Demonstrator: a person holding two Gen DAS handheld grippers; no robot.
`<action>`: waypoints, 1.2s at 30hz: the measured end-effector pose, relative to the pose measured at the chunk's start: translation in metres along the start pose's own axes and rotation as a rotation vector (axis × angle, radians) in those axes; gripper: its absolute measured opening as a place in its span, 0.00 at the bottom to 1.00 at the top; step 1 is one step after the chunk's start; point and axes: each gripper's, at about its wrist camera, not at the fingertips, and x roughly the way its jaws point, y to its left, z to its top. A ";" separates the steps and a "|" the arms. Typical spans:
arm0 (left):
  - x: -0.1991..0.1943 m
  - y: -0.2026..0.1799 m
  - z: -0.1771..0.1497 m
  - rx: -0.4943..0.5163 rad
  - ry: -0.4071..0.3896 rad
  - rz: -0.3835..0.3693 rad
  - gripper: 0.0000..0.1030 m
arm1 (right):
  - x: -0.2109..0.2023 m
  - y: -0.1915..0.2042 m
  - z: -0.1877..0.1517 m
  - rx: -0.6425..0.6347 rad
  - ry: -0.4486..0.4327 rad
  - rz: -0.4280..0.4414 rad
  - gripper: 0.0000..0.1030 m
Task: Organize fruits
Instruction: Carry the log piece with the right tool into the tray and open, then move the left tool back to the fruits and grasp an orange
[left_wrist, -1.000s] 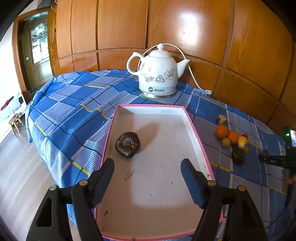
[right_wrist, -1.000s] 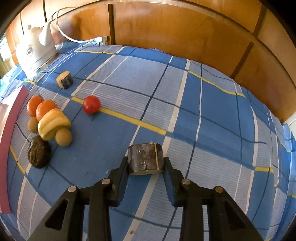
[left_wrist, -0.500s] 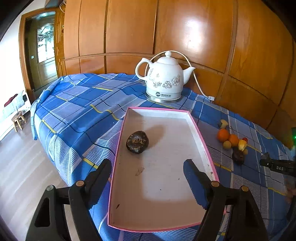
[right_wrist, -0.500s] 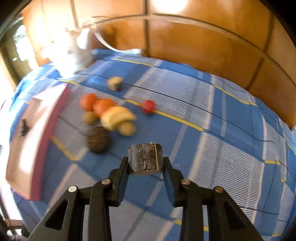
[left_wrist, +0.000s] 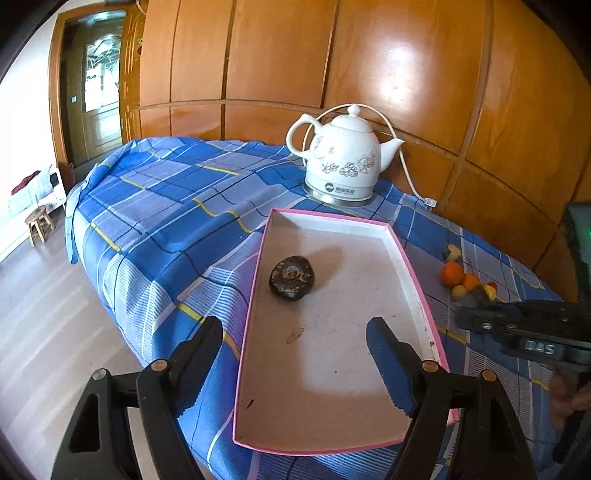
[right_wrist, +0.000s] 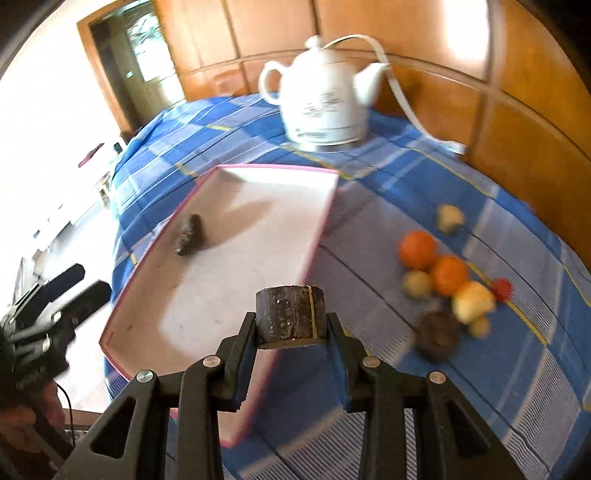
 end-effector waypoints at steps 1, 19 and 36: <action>0.000 0.002 -0.001 -0.003 0.002 0.001 0.78 | 0.008 0.004 0.005 -0.006 0.010 0.006 0.34; 0.011 0.011 -0.010 -0.020 0.041 -0.002 0.78 | 0.060 0.016 0.044 0.054 0.035 0.028 0.58; 0.006 -0.027 -0.009 0.103 0.050 -0.062 0.78 | -0.041 -0.107 -0.044 0.194 -0.029 -0.108 0.58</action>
